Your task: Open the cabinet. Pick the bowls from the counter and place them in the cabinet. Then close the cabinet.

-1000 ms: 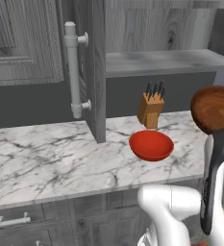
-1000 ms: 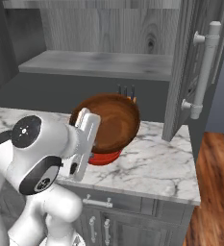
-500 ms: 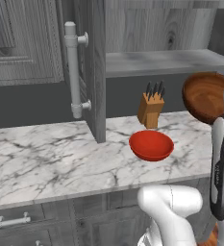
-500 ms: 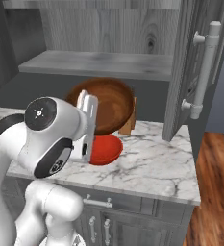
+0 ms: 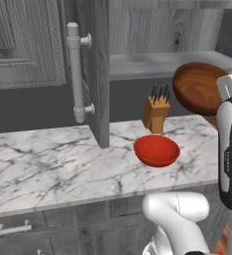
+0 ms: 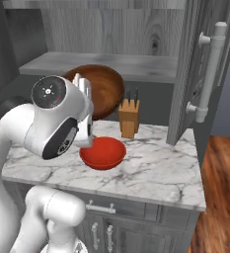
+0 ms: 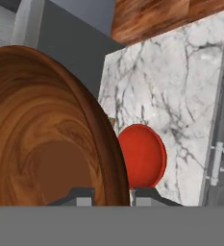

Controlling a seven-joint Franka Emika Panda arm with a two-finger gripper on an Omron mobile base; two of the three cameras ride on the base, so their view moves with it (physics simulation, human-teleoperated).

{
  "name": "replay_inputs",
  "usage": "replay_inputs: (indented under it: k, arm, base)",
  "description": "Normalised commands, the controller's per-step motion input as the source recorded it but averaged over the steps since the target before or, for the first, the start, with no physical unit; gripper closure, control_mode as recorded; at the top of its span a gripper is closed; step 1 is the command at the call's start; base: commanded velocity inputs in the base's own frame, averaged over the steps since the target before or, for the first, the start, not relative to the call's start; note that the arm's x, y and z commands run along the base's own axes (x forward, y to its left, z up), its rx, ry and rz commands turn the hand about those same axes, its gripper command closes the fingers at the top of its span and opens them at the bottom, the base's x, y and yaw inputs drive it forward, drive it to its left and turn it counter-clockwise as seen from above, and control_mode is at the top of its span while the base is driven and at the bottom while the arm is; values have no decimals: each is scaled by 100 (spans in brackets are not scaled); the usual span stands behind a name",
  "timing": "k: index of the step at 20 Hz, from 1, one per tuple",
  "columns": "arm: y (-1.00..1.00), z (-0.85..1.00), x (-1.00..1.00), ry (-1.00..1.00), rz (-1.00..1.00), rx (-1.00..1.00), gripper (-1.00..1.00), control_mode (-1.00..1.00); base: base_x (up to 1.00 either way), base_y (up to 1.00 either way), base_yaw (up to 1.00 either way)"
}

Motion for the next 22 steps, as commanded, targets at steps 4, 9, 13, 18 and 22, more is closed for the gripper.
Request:
replay_inputs:
  k: [4, 9, 13, 18, 22]
  arm:
    - [19, 24, 30, -4, 35, -1, 100, -100]
    - [23, 29, 37, -10, 27, -4, 100, -100]
    - [31, 16, 47, -17, 21, -2, 100, -100]
    - [35, 9, 55, -17, 17, 0, 100, -100]
    - [26, 14, 56, -10, 10, -2, 100, -100]
  base:
    - [0, 0, 0]
    - [0, 0, 0]
    - [0, 0, 0]
    - [0, 0, 0]
    - [0, 0, 0]
